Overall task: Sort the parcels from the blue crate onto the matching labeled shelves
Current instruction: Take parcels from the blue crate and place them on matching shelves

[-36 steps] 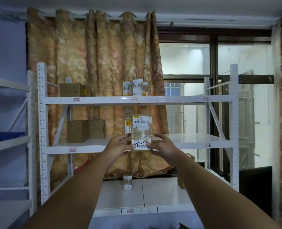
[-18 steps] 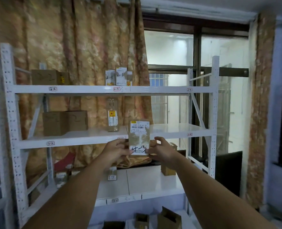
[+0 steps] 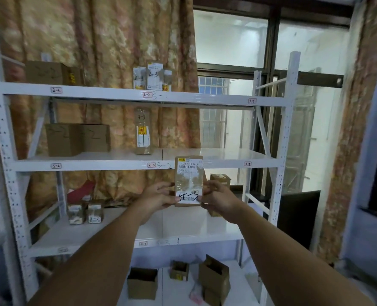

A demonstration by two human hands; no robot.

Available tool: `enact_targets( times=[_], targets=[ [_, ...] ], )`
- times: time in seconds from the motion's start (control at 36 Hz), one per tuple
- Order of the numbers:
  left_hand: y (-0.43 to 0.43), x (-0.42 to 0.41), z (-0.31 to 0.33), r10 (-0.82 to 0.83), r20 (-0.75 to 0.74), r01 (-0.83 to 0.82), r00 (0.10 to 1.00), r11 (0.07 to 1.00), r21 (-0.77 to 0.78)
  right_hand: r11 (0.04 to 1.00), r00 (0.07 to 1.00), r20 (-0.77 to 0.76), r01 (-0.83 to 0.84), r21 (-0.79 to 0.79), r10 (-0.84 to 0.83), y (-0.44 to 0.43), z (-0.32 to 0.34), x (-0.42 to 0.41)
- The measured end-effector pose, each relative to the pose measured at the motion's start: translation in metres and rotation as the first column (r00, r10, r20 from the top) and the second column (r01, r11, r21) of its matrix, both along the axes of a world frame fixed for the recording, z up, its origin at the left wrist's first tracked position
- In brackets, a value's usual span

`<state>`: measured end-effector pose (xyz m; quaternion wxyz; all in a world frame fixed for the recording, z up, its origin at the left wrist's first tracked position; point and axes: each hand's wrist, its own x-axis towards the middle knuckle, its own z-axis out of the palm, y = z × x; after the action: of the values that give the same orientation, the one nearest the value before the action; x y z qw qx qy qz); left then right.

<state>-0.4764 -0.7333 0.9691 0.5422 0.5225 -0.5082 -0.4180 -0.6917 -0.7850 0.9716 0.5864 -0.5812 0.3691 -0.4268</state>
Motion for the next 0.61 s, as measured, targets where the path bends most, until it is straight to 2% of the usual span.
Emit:
enact_targets(
  times=[0.19, 0.44, 0.61],
  targets=[
    [-0.02, -0.026, -0.013, 0.033, 0.005, -0.033, 0.999, 0.999, -0.001, 0.999, 0.999, -0.005, -0.04, 0.006, 0.04, -0.02, -0.009, -0.029],
    [-0.035, -0.029, -0.049, 0.076, -0.002, -0.076, 0.997, 0.995, 0.07, 0.995, 0.996, -0.034, -0.078, 0.068, 0.081, -0.049, -0.041, -0.035],
    [-0.039, -0.001, -0.06, -0.029, -0.048, 0.039, 0.998, 0.977, 0.212, 0.986, 0.994, -0.019, -0.101, 0.132, 0.104, -0.065, -0.058, -0.006]
  ],
)
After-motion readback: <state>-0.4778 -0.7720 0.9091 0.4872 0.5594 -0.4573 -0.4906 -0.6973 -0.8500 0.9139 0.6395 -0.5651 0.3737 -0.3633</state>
